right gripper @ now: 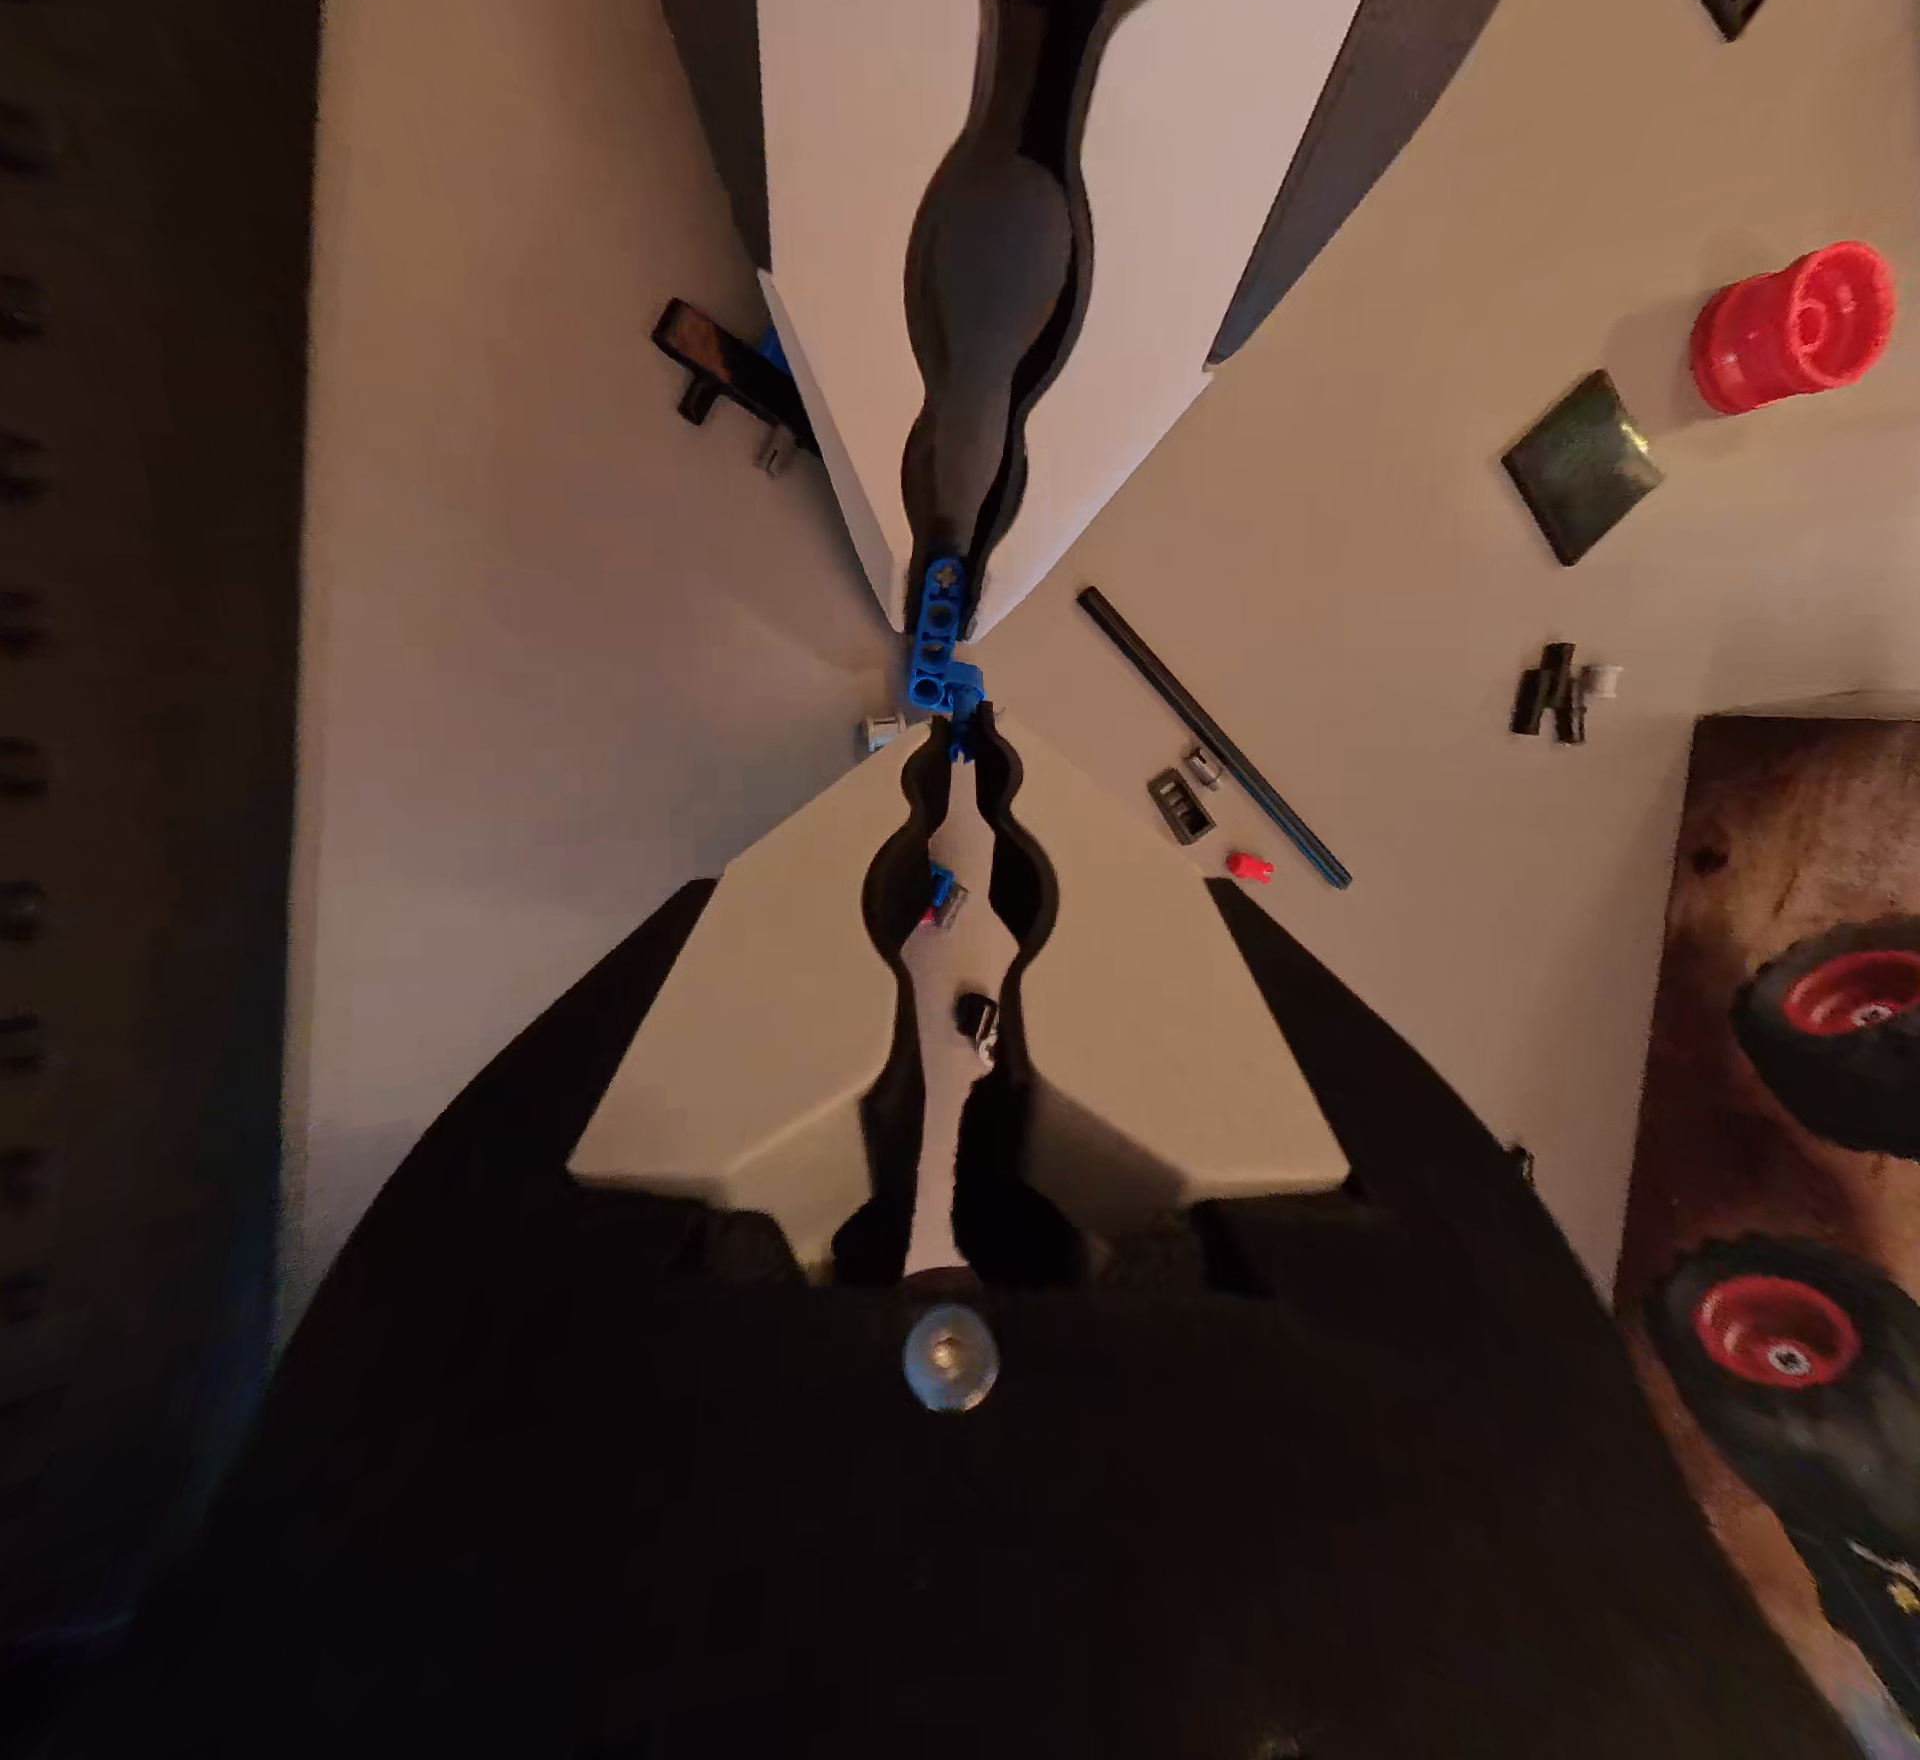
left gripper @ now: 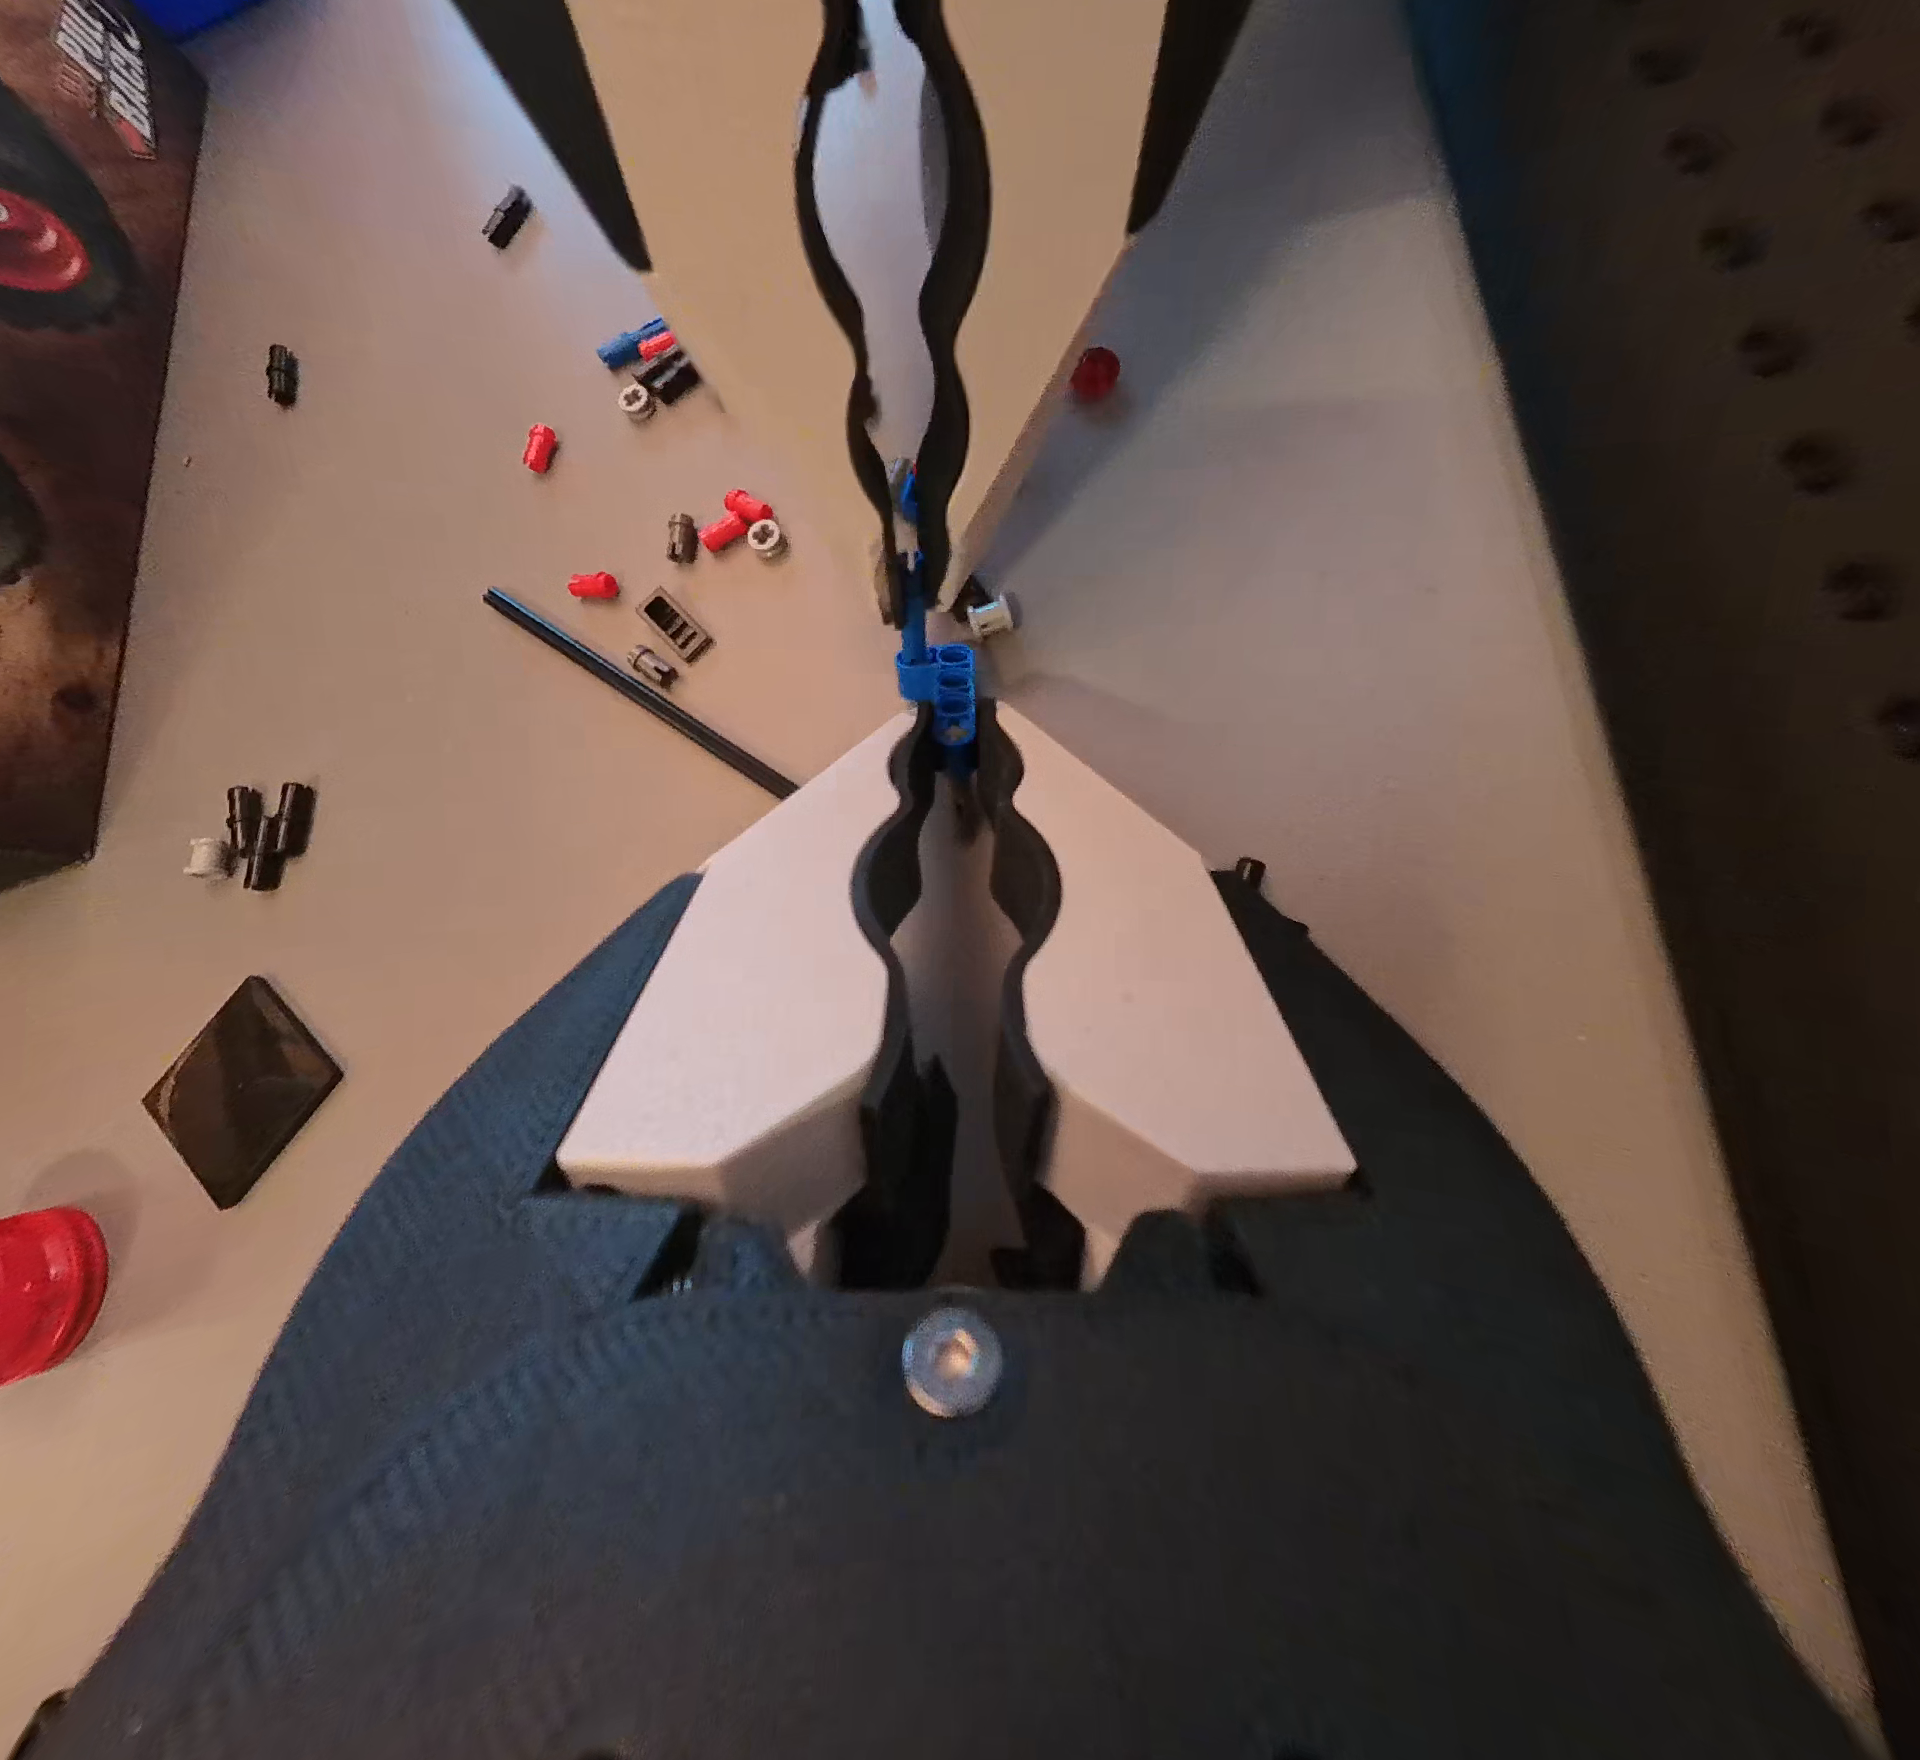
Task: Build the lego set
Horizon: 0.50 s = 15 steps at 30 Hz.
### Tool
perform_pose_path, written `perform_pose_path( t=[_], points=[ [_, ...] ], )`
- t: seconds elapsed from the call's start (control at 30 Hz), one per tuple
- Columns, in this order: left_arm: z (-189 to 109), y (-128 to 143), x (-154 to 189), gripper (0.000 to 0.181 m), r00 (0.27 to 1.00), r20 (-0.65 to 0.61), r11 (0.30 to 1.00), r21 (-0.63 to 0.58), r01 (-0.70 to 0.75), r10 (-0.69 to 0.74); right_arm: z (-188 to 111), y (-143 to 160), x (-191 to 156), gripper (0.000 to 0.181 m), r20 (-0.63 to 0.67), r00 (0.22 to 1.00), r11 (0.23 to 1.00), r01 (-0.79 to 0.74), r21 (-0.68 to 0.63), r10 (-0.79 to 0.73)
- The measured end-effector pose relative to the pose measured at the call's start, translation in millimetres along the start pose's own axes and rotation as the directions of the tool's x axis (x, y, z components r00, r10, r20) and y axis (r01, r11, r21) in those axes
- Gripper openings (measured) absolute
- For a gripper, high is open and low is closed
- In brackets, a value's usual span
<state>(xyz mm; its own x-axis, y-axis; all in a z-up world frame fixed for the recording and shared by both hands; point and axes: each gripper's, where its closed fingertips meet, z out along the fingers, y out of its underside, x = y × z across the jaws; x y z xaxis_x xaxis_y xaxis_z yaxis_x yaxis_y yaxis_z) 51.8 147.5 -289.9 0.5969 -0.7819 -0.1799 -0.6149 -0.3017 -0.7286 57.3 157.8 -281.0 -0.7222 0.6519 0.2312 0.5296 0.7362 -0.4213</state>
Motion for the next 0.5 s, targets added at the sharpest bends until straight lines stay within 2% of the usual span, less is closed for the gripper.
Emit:
perform_pose_path(
  t=[0.2,0.33,0.5],
  points=[
    [0.6,-0.6,1.0,0.006,1.0,-0.004,1.0,0.001,-0.008,0.008,3.7,2.6,0.0,0.002,0.078,0.997,1.0,-0.015,-0.002,0.015],
    [0.3,-0.4,0.7,0.006,1.0,-0.005,1.0,0.006,-0.014,0.014,3.1,2.8,-0.8,0.003,0.142,0.985,0.994,-0.105,0.022,0.101],
    [0.6,-0.1,0.2,0.006,0.999,0.02,0.999,-0.006,-0.044,0.044,-1.9,5.0,0.3,0.006,0.126,0.98,0.981,-0.167,0.095,0.155]
  ],
)
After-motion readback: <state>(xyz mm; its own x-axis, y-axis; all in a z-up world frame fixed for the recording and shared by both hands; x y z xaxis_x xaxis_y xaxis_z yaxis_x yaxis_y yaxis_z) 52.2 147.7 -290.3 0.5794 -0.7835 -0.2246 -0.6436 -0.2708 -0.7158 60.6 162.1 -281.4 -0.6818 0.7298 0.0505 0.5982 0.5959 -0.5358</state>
